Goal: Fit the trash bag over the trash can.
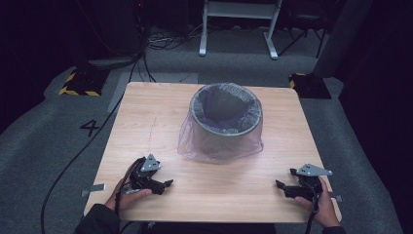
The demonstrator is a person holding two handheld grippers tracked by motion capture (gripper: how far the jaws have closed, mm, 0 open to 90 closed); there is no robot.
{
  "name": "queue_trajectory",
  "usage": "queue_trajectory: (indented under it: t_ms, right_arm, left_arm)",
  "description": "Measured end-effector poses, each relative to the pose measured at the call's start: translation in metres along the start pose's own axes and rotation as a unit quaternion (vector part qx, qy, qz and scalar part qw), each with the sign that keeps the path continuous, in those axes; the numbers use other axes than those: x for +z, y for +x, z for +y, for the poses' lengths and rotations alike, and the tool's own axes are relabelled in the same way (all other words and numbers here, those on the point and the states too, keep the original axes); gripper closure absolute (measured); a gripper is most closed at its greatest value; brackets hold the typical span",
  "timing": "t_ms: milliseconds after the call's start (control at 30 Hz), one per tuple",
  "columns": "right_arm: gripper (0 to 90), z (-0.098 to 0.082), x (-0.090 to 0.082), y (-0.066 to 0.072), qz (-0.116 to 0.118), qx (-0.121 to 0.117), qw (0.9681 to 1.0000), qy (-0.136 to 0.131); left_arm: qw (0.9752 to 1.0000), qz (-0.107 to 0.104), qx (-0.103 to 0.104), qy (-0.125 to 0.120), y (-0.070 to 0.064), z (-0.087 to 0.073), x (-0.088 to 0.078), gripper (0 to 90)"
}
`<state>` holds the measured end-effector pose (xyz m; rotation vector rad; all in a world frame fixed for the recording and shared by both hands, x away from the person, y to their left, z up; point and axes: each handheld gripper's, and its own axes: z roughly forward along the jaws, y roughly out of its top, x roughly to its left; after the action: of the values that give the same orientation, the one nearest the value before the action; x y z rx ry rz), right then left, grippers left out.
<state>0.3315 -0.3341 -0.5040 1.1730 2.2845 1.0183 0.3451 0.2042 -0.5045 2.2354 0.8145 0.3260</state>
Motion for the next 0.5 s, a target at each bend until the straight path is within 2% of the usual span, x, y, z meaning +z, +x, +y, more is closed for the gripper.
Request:
queue_trajectory:
  t_ms: [500]
  right_arm:
    - [18.5,0.0003,0.0003,-0.0001,0.000,0.000,1.0000,0.001]
  left_arm:
    - [1.0000,-0.003,0.003,0.001,0.0010,0.0020,0.0022,10.8]
